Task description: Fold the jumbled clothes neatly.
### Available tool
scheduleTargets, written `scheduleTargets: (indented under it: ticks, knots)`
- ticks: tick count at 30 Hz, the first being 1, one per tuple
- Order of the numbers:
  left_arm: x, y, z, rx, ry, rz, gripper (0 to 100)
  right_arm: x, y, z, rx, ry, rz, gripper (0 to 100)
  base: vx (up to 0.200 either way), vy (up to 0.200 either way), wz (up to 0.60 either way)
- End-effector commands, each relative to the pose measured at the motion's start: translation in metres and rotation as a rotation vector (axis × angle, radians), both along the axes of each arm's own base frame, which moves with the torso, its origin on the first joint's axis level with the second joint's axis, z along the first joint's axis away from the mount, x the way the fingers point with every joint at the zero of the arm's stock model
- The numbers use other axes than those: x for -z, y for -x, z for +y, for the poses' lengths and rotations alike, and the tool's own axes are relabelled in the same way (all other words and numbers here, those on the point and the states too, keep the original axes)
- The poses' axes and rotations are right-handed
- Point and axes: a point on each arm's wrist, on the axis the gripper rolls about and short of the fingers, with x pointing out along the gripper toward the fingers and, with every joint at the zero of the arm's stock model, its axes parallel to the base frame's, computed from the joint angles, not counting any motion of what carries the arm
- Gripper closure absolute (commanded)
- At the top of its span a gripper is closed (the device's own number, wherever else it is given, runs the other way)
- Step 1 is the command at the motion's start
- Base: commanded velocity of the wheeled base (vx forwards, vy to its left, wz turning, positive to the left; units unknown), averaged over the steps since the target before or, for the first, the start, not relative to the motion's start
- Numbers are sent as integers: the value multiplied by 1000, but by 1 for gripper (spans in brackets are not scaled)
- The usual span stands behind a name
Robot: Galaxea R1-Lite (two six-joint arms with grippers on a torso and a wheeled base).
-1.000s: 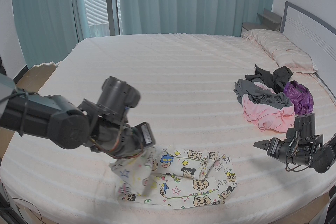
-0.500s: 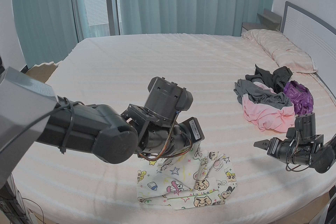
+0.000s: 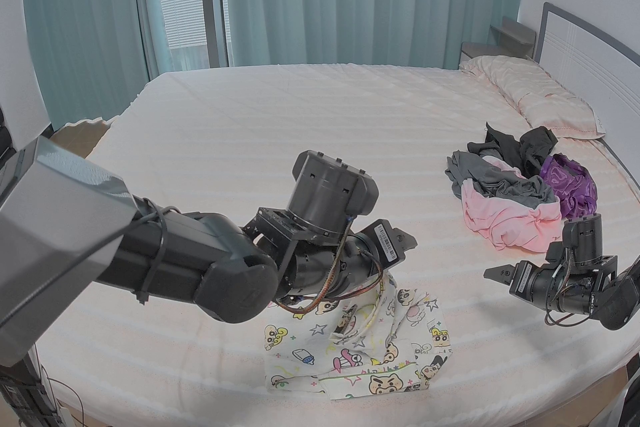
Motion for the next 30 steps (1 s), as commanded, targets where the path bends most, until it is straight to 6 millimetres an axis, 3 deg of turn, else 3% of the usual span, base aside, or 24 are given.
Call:
scheduleTargets:
  ticks: [1,11,15,18,24,27,28,30]
  knots:
    - [0,4,-4,-2,12,18,0,0,0,0,-1,-1,-1,0,0,0,0]
    - [10,13,-3,5,-19,39,0,2,0,0,-3,0,7,0,0,0,0]
    - [1,27,-5,36,52,-22,0,2,0,0,-2,0,9,0,0,0,0]
    - [8,36,-1,53,132,-96,0,2,0,0,-3,0,7,0,0,0,0]
    - [20,48,20,54,126,-103,0,3,0,0,-3,1,15,0,0,0,0]
    - [28,47,51,-1,70,-47,0,3,0,1,-5,1,12,0,0,0,0]
    - [28,48,52,-3,68,-45,0,3,0,1,-5,1,12,0,0,0,0]
    - [35,50,80,-41,47,-2,0,3,1,2,-9,1,15,0,0,0,0]
